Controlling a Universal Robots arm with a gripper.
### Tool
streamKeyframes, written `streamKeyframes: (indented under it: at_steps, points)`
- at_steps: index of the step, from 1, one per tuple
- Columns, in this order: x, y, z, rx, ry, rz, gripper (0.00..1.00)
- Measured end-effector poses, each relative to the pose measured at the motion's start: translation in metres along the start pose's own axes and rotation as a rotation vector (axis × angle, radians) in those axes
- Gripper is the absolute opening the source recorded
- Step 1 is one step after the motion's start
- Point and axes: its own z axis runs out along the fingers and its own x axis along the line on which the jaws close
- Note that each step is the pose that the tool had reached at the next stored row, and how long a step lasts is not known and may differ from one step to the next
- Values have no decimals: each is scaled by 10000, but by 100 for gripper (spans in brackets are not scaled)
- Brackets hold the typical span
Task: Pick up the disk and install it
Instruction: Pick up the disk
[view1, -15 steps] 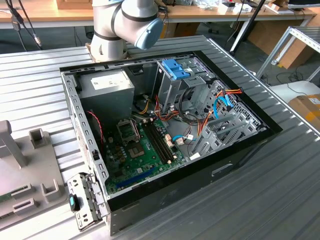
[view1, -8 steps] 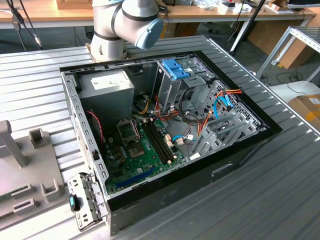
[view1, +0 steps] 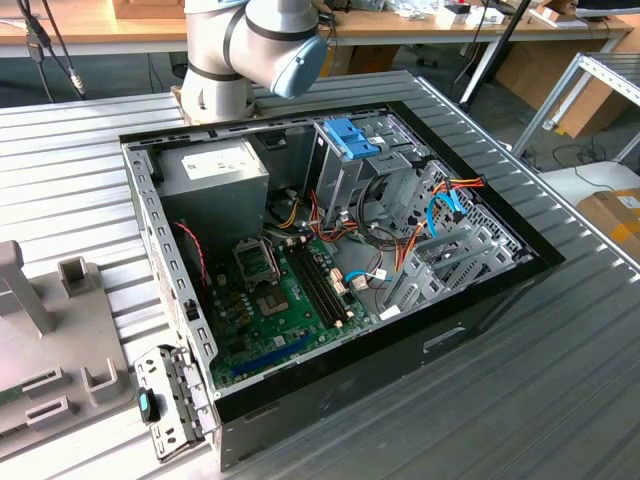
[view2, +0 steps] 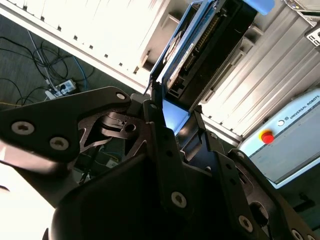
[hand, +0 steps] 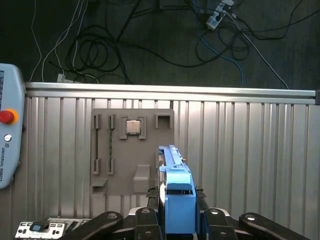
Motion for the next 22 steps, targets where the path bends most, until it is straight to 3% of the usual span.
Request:
streamKeyframes:
  at_steps: [4,10,22]
  points:
    - [3,-114,-1,0,0,0,36]
    - [3,-152,-2,0,0,0,36]
    - [10,-479,-4,0,0,1,36]
